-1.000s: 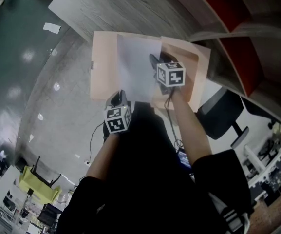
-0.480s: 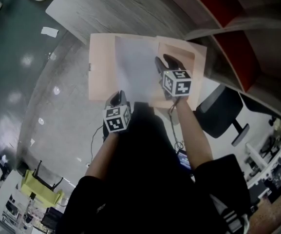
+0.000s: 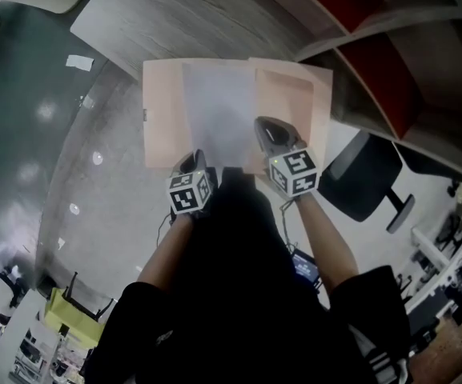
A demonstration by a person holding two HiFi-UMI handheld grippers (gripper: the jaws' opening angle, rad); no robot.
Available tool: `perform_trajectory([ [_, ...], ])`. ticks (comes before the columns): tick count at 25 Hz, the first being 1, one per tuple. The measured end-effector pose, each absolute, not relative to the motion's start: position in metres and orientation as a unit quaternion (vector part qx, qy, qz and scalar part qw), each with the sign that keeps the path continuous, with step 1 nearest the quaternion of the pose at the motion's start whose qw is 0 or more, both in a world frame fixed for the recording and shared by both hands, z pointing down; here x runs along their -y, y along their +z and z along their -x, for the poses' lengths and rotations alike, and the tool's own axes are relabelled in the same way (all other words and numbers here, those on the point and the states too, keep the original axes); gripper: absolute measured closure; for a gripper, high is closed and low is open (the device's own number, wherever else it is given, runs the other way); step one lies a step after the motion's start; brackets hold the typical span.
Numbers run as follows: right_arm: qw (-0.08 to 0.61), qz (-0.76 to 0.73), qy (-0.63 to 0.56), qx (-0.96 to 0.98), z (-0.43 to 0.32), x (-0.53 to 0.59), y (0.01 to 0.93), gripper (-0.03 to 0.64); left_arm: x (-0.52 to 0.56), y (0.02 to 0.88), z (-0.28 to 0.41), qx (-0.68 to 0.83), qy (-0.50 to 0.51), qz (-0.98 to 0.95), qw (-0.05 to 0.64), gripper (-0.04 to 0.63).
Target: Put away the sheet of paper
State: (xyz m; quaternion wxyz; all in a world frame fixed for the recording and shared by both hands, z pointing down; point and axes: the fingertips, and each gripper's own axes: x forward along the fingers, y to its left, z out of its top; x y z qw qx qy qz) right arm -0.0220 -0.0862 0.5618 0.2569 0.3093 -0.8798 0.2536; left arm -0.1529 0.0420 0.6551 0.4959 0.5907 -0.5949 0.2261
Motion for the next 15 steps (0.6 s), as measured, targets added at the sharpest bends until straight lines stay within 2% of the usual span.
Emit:
perform_trajectory([
  [4, 0.275, -0.297, 0.234, 0.884, 0.02, 0.062, 0.56, 0.584, -0.042, 0.657, 0.15, 0.583, 0.236, -0.597, 0.498, 0.549],
  [15, 0.257, -0.326, 0.248, 0.875, 0.004, 0.049, 0.555, 0.586, -0.031, 0.658, 0.134, 0.558, 0.25, -0.613, 0.501, 0.549],
])
